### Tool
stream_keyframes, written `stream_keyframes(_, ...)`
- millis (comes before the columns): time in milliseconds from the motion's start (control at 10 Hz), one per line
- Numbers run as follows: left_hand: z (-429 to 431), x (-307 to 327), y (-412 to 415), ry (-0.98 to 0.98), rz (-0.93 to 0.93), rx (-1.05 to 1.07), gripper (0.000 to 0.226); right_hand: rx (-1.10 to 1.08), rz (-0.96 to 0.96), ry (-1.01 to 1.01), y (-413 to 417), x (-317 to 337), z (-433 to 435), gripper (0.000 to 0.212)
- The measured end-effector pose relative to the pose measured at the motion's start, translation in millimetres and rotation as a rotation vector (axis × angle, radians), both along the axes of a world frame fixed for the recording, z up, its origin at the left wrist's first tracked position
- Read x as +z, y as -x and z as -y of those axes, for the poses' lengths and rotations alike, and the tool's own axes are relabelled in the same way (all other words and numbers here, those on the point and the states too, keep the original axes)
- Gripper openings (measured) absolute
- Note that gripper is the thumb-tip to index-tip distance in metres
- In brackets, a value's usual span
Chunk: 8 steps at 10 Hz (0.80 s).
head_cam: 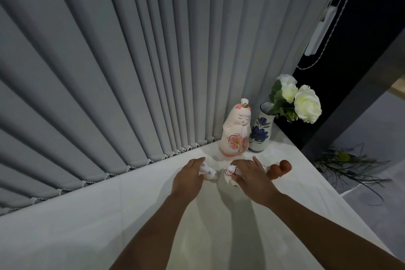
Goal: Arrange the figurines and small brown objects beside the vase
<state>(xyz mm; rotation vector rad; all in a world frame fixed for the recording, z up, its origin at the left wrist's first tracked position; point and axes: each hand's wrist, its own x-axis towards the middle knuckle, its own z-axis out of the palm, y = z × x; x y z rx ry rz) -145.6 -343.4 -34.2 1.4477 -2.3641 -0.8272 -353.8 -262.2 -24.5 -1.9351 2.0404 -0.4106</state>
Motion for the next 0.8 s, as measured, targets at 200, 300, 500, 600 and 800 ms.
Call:
stream_keyframes(200,-6,9,-5,0.027,0.098,0.002,0.06,0.0,-0.022,-0.067,-1,8,2,0.037)
stream_keyframes(300,-11,14,-13,0.06,0.163,0.004,0.06,-0.007,-0.071,-0.07,-4,14,-1,0.046)
stream_keyframes(500,-30,30,-36,0.117,0.276,0.053,0.057,-0.037,-0.143,0.08,-24,27,-24,0.051)
stream_keyframes(600,-43,39,-47,0.133,0.329,0.087,0.057,-0.034,-0.171,0.119,-39,33,-35,0.051)
stream_keyframes(800,-71,61,-63,0.151,0.372,0.174,0.057,0.049,-0.221,0.069,-67,59,-48,0.063)
